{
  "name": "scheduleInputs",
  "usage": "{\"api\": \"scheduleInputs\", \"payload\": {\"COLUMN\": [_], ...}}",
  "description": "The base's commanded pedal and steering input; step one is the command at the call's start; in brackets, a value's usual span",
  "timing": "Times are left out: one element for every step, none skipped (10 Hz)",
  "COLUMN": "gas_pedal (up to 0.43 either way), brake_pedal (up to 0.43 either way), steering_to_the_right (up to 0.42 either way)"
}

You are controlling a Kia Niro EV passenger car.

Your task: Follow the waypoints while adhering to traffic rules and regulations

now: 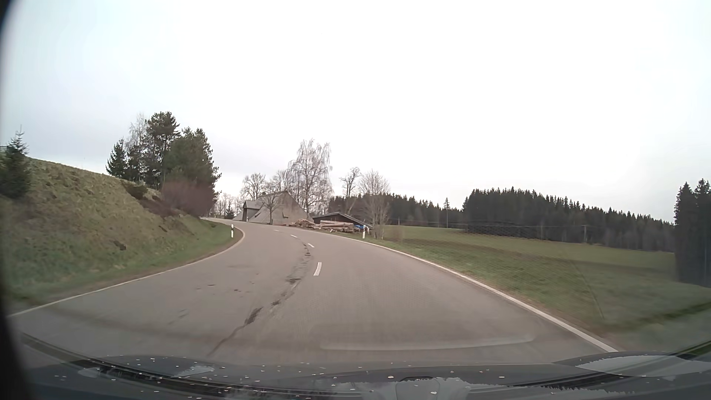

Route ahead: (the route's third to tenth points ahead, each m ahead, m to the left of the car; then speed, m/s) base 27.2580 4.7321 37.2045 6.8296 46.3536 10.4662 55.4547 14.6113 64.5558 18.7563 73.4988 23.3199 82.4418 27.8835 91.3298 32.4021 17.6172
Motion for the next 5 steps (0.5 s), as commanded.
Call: {"api": "scheduleInputs", "payload": {"gas_pedal": [0.268,0.268,0.268,0.268,0.268], "brake_pedal": [0.0,0.0,0.0,0.0,0.0], "steering_to_the_right": [-0.045,-0.045,-0.045,-0.045,-0.045]}}
